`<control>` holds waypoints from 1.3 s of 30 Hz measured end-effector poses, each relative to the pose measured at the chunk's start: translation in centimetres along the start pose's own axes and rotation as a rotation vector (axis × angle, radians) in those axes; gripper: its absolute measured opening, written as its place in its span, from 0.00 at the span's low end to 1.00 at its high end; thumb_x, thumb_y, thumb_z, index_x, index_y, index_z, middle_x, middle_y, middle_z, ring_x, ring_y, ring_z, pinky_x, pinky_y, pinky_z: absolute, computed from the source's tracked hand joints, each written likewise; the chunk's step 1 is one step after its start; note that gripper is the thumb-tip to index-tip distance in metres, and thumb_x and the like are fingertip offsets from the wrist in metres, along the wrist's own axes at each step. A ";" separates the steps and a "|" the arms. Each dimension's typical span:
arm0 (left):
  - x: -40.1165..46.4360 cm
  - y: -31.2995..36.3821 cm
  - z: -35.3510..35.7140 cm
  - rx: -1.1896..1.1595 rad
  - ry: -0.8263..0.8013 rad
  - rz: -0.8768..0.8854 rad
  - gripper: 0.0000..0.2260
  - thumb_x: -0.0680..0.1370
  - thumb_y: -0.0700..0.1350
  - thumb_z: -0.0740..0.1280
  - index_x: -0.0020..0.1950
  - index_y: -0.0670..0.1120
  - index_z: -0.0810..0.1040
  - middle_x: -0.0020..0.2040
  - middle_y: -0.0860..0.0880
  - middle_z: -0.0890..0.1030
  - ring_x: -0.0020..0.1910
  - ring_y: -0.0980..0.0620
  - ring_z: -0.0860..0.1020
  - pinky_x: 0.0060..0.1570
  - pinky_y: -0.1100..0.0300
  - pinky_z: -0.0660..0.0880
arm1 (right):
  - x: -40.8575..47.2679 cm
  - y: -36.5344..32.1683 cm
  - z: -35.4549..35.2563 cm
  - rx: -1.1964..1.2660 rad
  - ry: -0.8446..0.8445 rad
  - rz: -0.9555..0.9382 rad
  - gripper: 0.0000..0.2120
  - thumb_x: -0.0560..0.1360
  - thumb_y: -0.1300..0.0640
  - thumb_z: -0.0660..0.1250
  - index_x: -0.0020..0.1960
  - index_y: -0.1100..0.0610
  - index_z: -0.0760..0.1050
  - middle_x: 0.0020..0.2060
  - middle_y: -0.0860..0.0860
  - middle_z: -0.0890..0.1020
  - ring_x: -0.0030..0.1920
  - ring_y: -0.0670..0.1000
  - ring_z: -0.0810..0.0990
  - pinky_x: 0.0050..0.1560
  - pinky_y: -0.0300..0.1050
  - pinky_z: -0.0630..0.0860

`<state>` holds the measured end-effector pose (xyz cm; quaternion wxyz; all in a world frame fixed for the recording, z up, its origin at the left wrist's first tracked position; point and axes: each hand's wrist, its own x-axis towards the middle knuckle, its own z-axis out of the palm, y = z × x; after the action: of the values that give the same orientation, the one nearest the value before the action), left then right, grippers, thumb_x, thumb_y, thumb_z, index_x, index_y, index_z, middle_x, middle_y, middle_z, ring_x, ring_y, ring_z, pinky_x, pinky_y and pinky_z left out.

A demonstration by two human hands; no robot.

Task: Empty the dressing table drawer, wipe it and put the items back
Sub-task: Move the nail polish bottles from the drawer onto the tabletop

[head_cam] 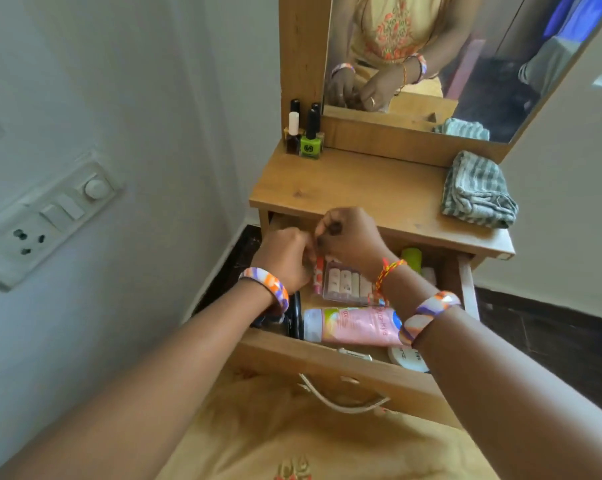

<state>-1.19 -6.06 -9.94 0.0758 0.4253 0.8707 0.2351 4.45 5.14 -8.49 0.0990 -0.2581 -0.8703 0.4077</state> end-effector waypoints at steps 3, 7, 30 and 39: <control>-1.9 -0.8 1.2 0.096 -0.053 -0.039 0.07 0.75 0.40 0.66 0.51 0.40 0.77 0.54 0.43 0.78 0.54 0.44 0.76 0.46 0.58 0.70 | -1.7 1.1 1.6 -0.120 -0.170 0.015 0.08 0.69 0.67 0.69 0.38 0.55 0.78 0.34 0.50 0.82 0.34 0.47 0.80 0.35 0.28 0.76; -3.0 -1.5 1.7 0.124 -0.080 -0.068 0.08 0.75 0.39 0.63 0.52 0.40 0.76 0.54 0.41 0.77 0.53 0.42 0.76 0.48 0.53 0.73 | -3.0 1.3 3.7 -0.235 -0.416 0.043 0.10 0.66 0.64 0.74 0.44 0.55 0.78 0.39 0.50 0.82 0.42 0.49 0.81 0.47 0.42 0.80; -4.3 -4.0 -1.4 -0.252 -0.309 -0.258 0.11 0.70 0.34 0.72 0.52 0.40 0.79 0.51 0.41 0.82 0.52 0.44 0.81 0.57 0.49 0.78 | -9.5 0.8 7.9 -0.097 -0.344 -0.026 0.30 0.68 0.61 0.73 0.64 0.61 0.62 0.52 0.57 0.82 0.52 0.55 0.81 0.46 0.45 0.78; -4.4 -3.8 -0.9 -0.130 -0.213 -0.203 0.08 0.70 0.42 0.74 0.47 0.41 0.81 0.45 0.45 0.81 0.47 0.48 0.80 0.49 0.58 0.78 | -9.5 1.0 7.8 0.050 -0.320 0.080 0.19 0.73 0.61 0.67 0.63 0.61 0.69 0.56 0.59 0.79 0.56 0.57 0.79 0.56 0.53 0.78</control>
<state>-1.37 -11.78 -11.27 0.2183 0.3517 0.8792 0.2359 9.88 -4.48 -13.93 -0.0510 -0.2219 -0.8535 0.4687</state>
